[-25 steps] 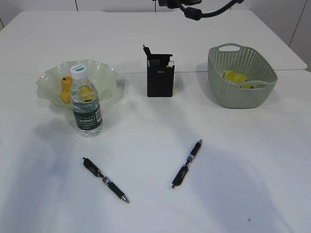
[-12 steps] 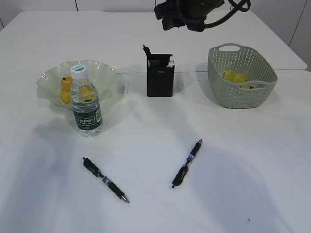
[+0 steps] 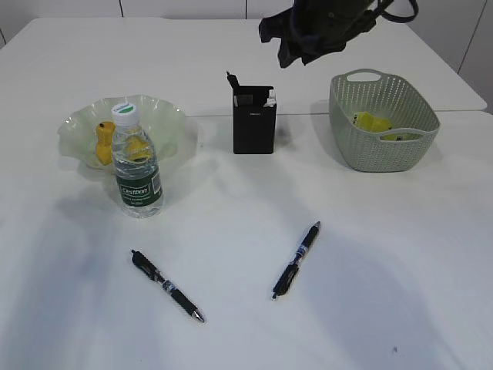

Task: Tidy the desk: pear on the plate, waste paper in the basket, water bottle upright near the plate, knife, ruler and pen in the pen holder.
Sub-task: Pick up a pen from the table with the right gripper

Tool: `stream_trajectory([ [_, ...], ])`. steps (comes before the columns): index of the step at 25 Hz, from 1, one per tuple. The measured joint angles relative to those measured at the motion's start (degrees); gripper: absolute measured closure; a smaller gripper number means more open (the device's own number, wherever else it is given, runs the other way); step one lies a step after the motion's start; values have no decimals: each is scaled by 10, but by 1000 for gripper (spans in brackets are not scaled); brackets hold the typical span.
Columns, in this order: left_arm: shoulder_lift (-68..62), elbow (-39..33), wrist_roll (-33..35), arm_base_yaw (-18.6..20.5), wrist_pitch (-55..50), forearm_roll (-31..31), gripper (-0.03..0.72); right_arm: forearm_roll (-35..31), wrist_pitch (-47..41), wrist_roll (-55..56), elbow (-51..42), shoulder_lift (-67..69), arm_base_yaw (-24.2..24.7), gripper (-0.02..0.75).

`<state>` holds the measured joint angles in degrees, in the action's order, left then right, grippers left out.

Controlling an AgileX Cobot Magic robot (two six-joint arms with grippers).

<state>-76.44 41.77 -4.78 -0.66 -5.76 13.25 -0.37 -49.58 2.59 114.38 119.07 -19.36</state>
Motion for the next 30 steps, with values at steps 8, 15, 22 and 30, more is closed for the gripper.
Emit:
stream_trajectory([
  [8, 0, 0, 0, 0, 2, 0, 348, 13, -123, -26, 0, 0, -5, 457],
  [15, 0, 0, 0, 0, 3, 0, 348, 18, -203, -126, 0, 0, -45, 457],
  [22, 0, 0, 0, 0, 4, 0, 348, 15, -211, -147, 0, 0, -63, 457],
  [30, 0, 0, 0, 0, 4, 0, 348, -31, -213, -159, 0, 0, -99, 458],
])
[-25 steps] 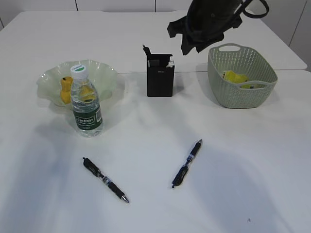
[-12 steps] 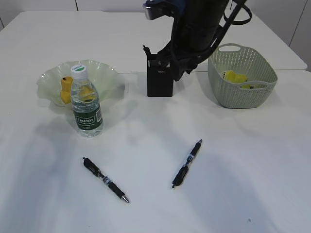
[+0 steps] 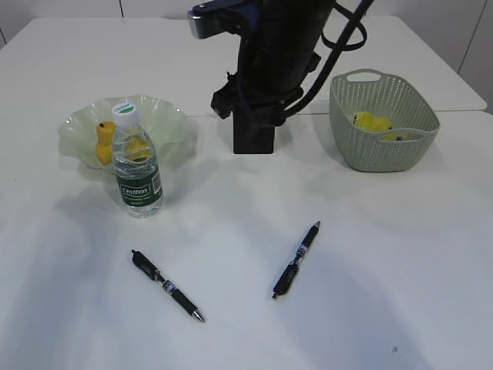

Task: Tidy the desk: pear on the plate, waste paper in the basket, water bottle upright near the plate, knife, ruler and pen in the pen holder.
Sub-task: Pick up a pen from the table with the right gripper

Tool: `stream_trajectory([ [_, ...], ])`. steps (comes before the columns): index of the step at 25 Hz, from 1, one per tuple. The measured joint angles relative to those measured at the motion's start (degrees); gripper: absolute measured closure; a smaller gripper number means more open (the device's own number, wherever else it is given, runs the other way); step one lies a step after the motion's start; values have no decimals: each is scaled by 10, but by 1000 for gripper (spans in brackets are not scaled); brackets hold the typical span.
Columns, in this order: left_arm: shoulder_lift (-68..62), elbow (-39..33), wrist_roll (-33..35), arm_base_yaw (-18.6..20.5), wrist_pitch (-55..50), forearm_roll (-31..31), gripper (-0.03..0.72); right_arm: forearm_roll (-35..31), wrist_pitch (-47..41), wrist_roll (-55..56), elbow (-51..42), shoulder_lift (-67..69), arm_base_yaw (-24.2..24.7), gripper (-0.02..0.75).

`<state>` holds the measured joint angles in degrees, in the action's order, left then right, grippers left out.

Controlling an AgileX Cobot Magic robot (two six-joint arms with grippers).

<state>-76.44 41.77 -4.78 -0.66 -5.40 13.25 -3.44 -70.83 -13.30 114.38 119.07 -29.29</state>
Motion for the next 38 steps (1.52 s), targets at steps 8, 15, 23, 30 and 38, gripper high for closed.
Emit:
stream_trajectory([
  [8, 0, 0, 0, 0, 0, 0, 348, -23, -1, 3, -2, 0, -54, 457],
  [15, 0, 0, 0, 0, 0, 0, 347, -41, -1, 4, -21, -1, -80, 458],
  [23, 0, 0, 0, 0, -6, 0, 348, -100, -1, -2, -21, 22, -82, 458],
  [30, 0, 0, 0, 0, -11, 0, 348, -110, -1, -5, -21, 39, -82, 458],
  [38, 0, 0, 0, 0, -12, 0, 348, -95, -1, 1, -21, 69, -117, 459],
])
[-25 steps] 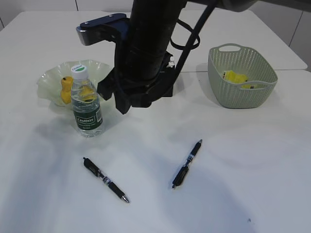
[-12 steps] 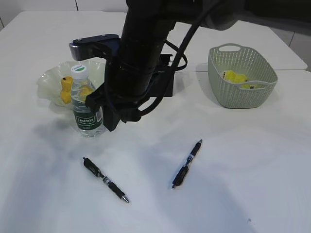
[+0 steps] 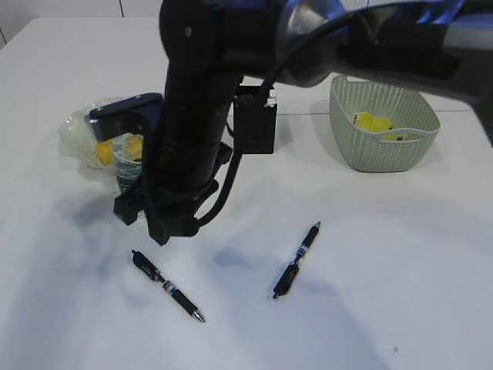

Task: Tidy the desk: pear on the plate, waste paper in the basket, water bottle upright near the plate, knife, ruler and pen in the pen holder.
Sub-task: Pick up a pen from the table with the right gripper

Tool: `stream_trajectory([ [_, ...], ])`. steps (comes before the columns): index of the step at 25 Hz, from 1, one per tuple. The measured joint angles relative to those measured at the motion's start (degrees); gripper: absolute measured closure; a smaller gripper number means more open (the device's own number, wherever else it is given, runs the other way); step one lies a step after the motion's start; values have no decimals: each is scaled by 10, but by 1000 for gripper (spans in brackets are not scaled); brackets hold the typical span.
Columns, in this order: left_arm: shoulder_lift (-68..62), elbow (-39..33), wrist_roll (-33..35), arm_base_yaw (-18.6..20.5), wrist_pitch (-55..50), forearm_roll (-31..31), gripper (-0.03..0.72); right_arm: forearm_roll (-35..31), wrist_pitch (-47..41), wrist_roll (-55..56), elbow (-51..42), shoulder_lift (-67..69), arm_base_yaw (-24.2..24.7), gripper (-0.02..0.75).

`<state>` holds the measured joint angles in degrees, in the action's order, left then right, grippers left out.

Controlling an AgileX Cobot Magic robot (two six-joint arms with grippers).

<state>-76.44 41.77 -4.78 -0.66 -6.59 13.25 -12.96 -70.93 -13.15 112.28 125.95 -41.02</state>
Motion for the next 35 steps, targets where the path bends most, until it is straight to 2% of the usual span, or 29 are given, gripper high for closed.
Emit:
stream_trajectory([
  [6, 0, 0, 0, 0, 0, 0, 348, 39, 3, 33, 0, 13, -38, 459],
  [14, 0, 0, 0, 0, 0, 0, 348, 47, 26, 59, 1, 48, -38, 454],
  [21, 0, 0, 0, 0, 0, 0, 347, 41, 67, 62, 1, 53, -38, 379],
  [35, 0, 0, 0, 0, 0, 0, 348, 42, 90, 61, 33, 91, -38, 371],
])
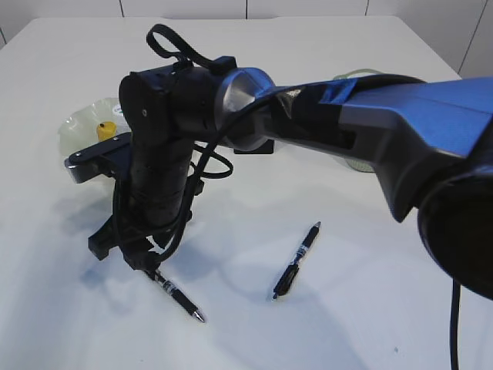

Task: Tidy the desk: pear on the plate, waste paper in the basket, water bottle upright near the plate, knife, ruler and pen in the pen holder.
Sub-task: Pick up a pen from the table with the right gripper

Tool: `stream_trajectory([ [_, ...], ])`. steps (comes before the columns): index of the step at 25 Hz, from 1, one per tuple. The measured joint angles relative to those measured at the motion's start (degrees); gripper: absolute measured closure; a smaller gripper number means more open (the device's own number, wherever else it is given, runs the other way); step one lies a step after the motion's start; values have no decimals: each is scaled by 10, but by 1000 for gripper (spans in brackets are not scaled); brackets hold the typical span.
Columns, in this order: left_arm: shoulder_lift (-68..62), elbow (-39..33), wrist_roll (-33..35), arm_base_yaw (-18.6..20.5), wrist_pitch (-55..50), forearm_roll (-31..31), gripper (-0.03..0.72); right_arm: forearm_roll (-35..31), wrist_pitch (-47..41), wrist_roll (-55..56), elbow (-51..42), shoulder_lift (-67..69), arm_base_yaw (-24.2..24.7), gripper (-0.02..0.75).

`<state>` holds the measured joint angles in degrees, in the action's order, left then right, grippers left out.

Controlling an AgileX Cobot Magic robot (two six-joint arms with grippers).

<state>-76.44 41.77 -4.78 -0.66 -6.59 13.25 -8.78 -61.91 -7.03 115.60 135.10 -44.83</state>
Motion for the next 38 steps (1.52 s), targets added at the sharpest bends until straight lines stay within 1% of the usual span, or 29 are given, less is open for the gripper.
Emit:
stream_trajectory([
  [4, 0, 0, 0, 0, 0, 0, 348, 0, -2, 0, 14, 14, 0, 371],
  [25, 0, 0, 0, 0, 0, 0, 348, 11, -27, -6, 16, 54, 0, 370],
  [36, 0, 0, 0, 0, 0, 0, 348, 49, -34, -6, 16, 54, 0, 370],
  [38, 0, 0, 0, 0, 0, 0, 348, 53, -36, -6, 16, 54, 0, 381],
])
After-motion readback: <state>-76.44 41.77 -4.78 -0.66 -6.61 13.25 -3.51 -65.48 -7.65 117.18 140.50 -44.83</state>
